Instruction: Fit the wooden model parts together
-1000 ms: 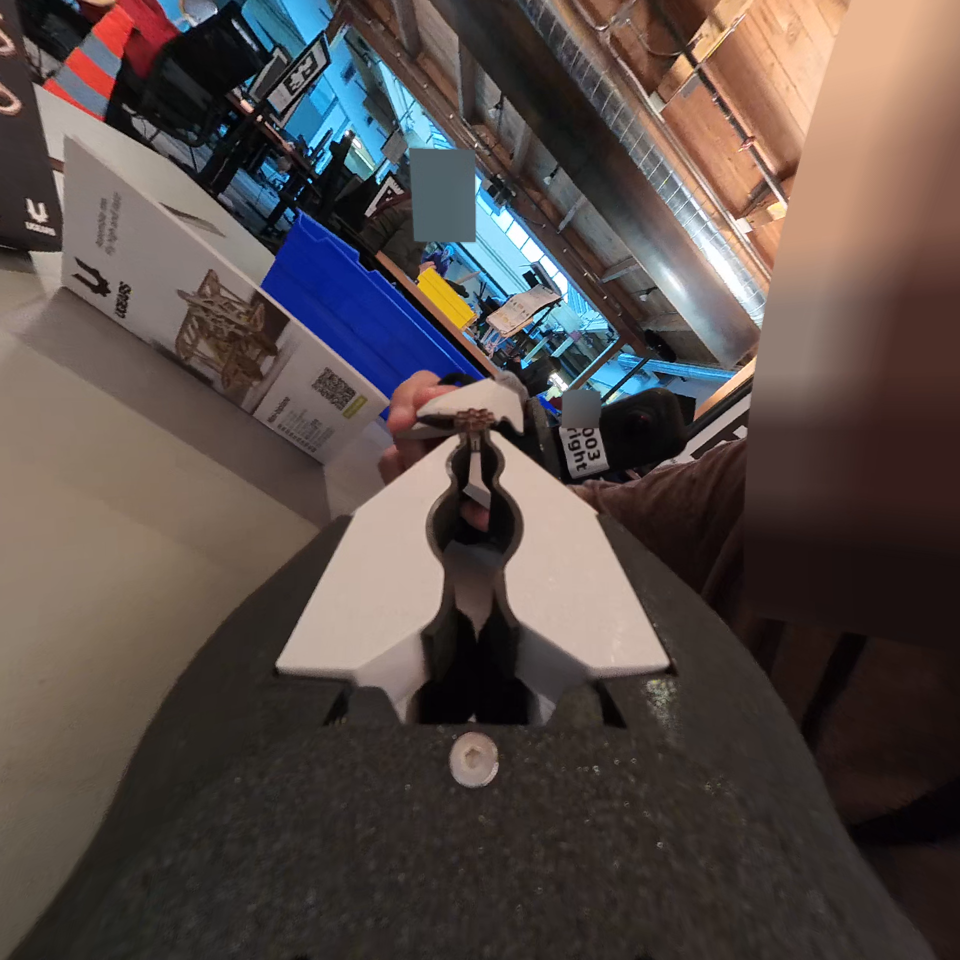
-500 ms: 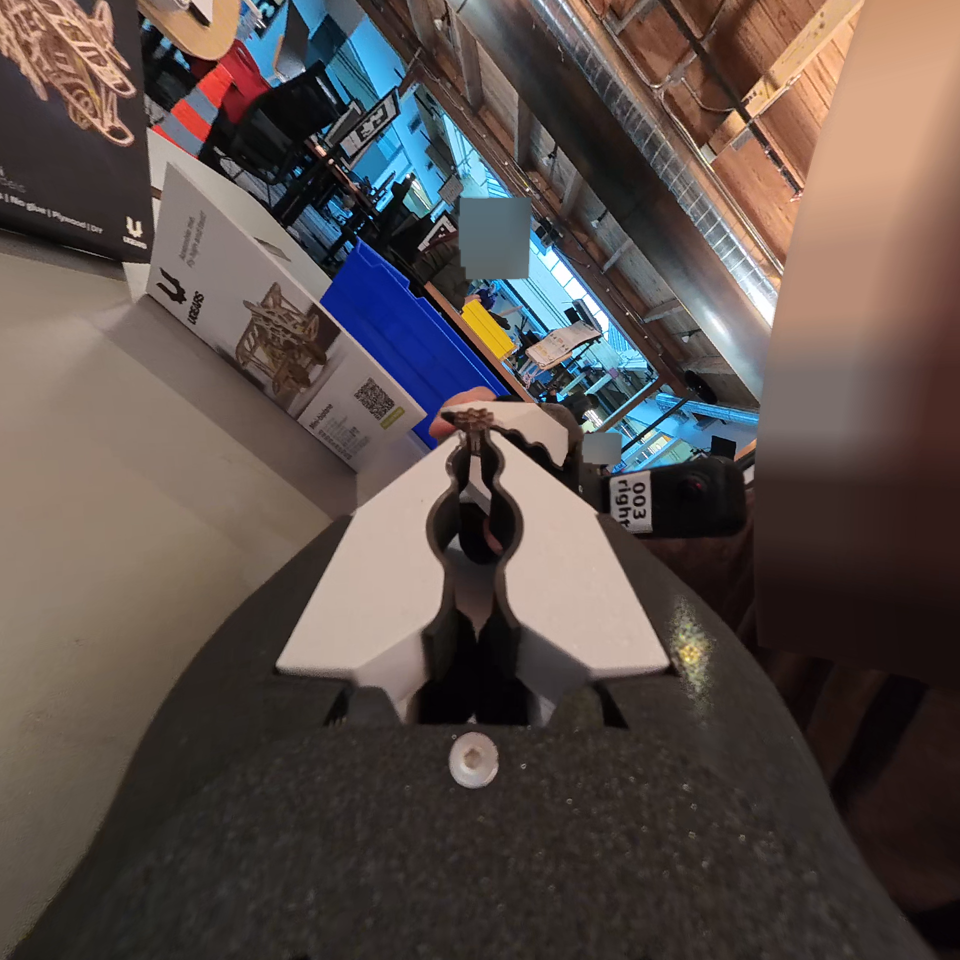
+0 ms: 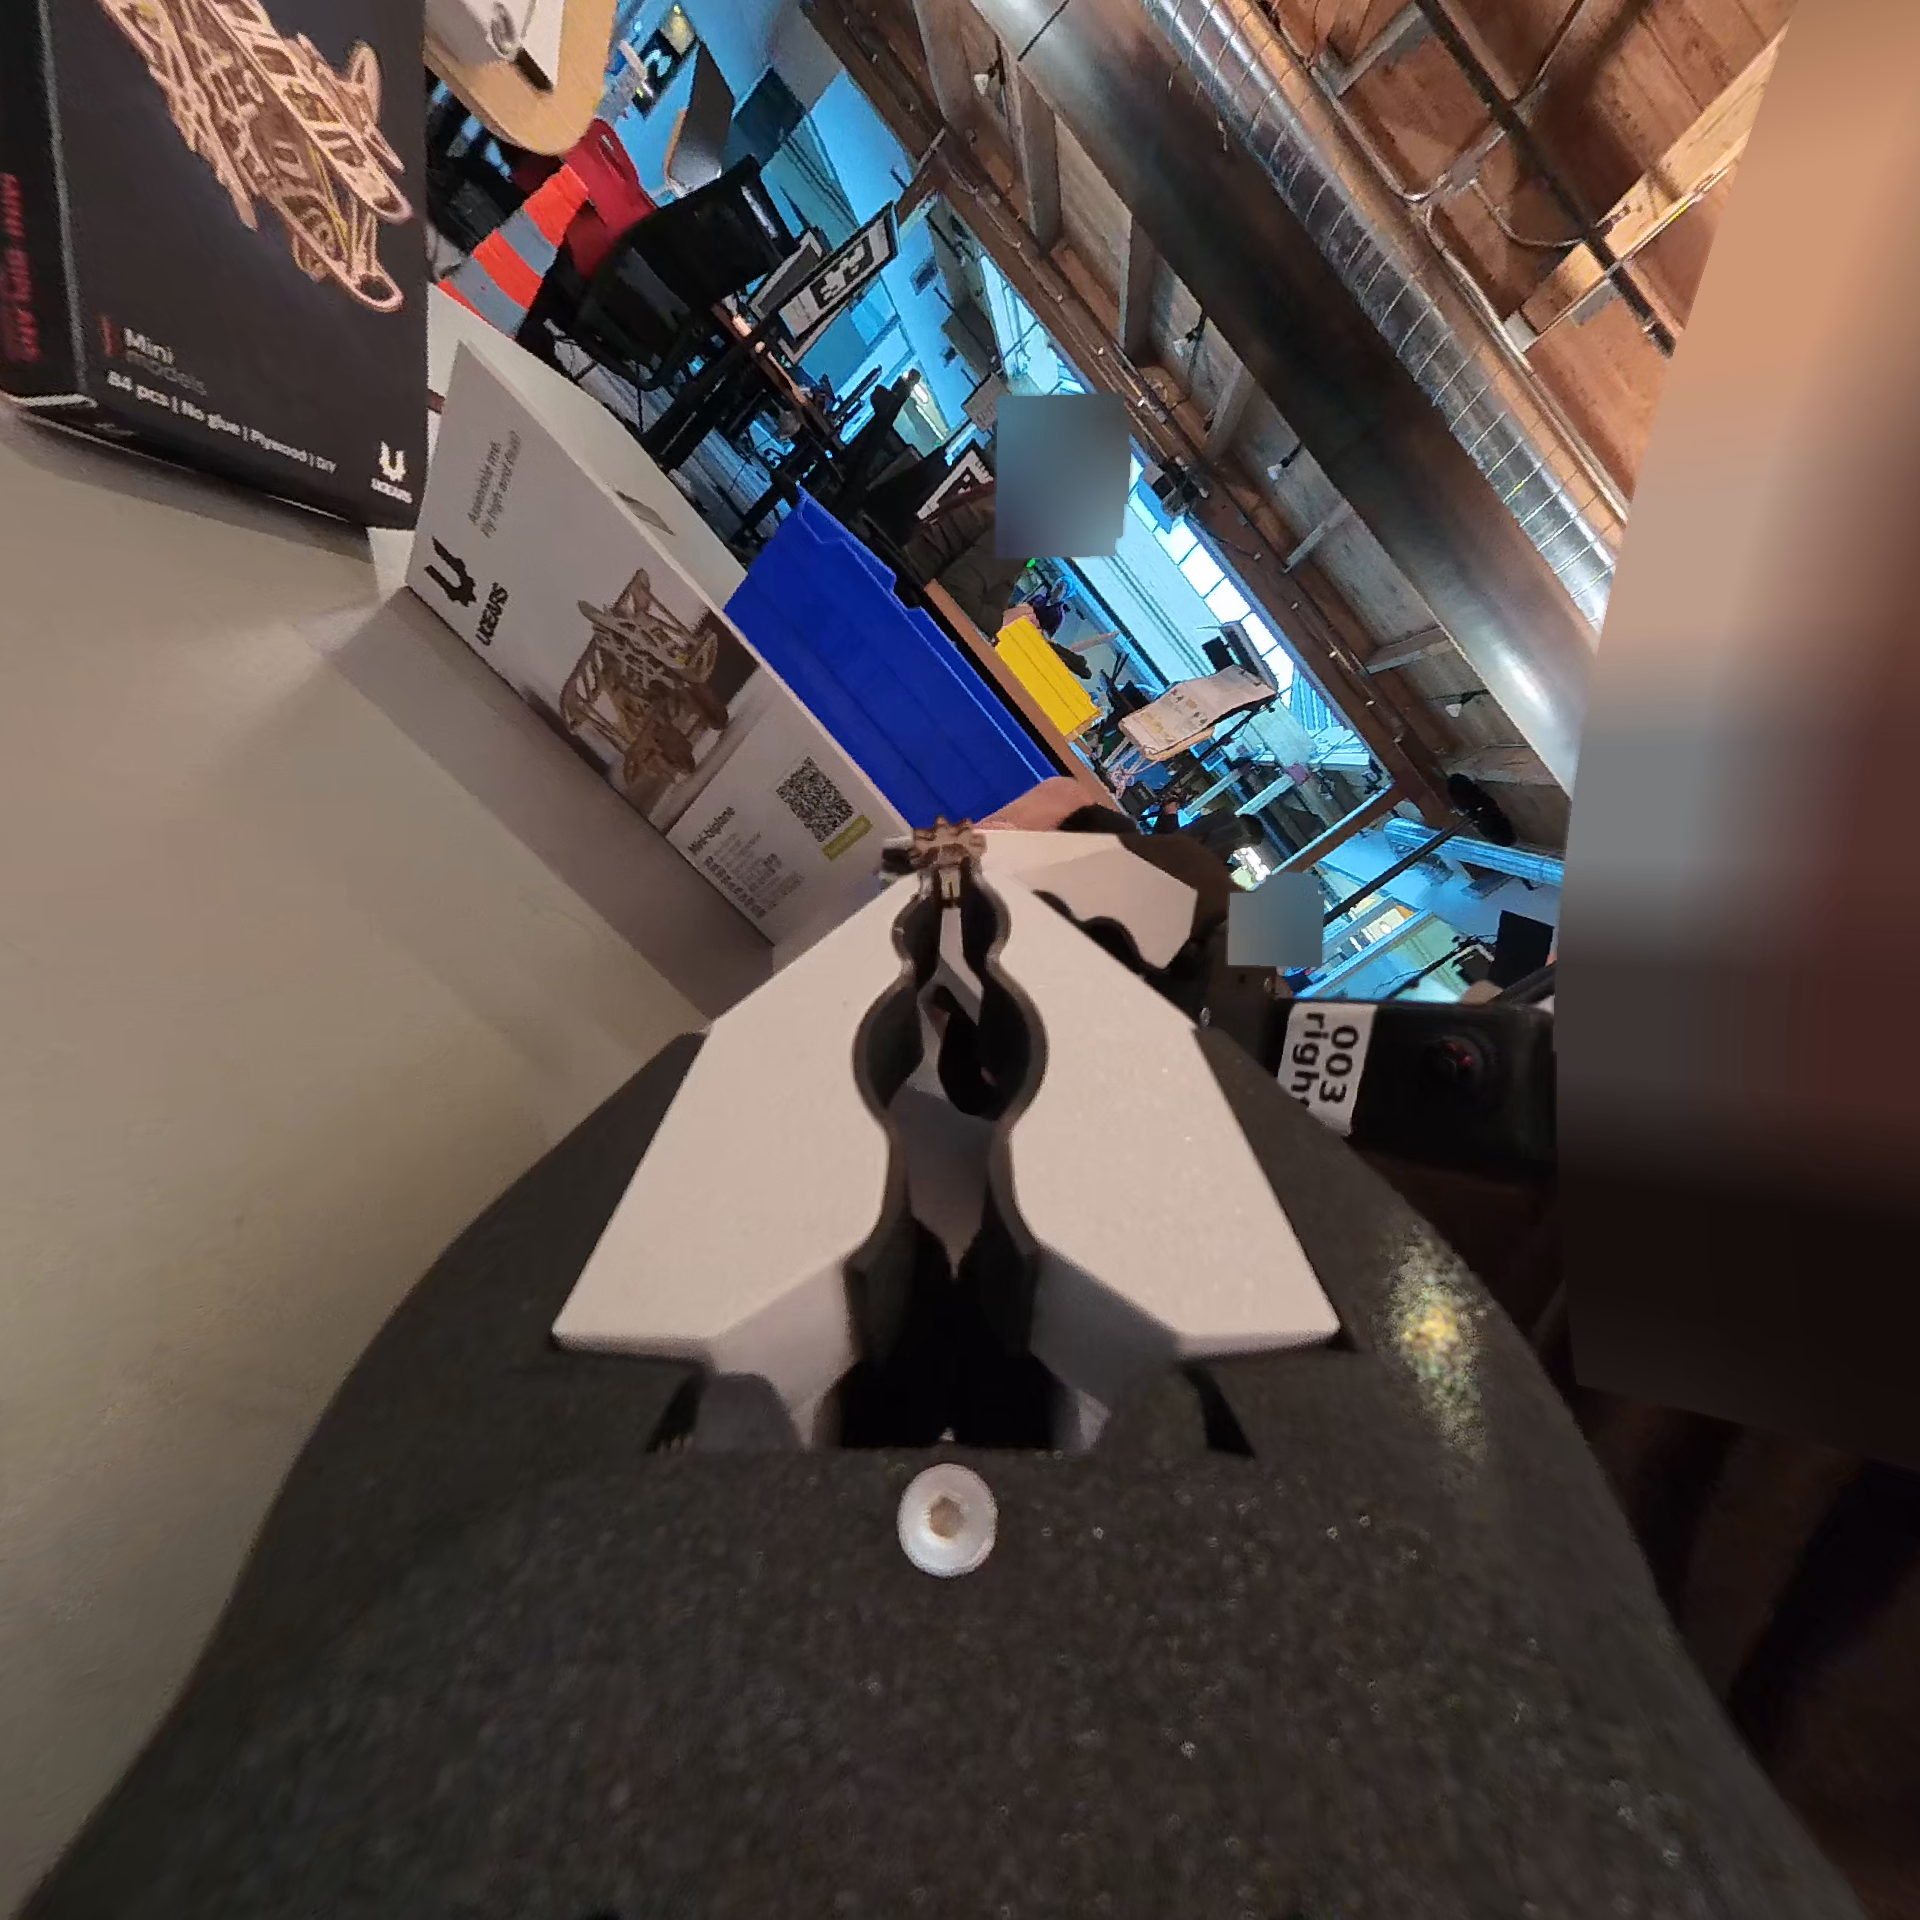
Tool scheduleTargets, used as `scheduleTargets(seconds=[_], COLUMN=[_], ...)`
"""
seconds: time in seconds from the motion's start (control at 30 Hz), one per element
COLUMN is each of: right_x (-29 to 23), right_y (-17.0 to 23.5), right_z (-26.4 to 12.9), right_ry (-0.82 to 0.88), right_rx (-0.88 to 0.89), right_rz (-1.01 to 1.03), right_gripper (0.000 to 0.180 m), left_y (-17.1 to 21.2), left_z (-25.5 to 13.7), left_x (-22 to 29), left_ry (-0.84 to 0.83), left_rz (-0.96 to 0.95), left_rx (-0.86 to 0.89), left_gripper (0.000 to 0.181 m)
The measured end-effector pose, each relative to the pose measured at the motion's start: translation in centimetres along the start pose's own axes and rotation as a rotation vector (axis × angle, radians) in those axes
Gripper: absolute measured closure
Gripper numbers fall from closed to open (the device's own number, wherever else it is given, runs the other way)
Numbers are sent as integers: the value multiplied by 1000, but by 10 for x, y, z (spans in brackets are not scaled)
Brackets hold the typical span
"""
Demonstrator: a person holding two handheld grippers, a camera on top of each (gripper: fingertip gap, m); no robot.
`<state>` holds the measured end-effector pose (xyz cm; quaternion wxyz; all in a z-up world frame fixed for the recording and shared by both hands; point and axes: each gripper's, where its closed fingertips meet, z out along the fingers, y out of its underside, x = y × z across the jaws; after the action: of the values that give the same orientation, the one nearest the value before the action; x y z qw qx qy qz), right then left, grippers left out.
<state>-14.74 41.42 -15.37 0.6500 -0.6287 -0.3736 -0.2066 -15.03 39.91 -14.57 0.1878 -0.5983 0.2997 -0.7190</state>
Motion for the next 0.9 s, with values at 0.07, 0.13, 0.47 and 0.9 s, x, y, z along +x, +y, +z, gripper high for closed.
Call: scheduleTargets(seconds=[0.07, 0.13, 0.47, 0.9], right_x=[1, 0, -7, -9], right_y=[0, 1, -9, -33], right_z=[0, -3, -20, -52], right_ry=[-29, -101, -285, -716], right_rx=[34, 82, 192, 324], right_rz=[123, 252, 518, 767], right_gripper=[178, 175, 177, 172], left_y=[-1, 2, 14, 30], left_z=[0, 1, -2, -4], left_x=[0, 2, 10, 33], left_ry=[12, 22, -25, 92], left_rz=[-16, 3, 445, 815], left_rx=[0, -35, -189, -221], left_gripper=[181, 180, 179, 179])
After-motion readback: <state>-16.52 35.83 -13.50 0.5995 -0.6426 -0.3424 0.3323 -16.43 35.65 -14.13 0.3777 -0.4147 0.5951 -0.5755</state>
